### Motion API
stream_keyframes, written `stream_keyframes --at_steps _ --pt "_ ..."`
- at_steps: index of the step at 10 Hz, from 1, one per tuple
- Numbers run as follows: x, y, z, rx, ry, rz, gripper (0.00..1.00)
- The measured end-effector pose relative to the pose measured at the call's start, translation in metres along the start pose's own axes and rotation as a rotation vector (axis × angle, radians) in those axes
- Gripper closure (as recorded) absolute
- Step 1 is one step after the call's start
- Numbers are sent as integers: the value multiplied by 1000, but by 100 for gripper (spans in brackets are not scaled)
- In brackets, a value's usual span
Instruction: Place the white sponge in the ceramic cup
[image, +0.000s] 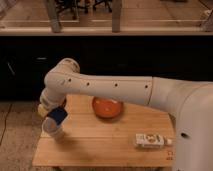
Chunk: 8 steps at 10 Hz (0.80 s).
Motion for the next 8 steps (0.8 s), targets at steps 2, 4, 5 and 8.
stream_keyframes --at_steps 2,4,5,8 --pt "4 -4 11 51 17 -38 100" --pt "8 -7 18 80 31 -62 100" --pt "11 -7 21 94 39 -75 100" --pt "16 -10 27 121 57 -96 100"
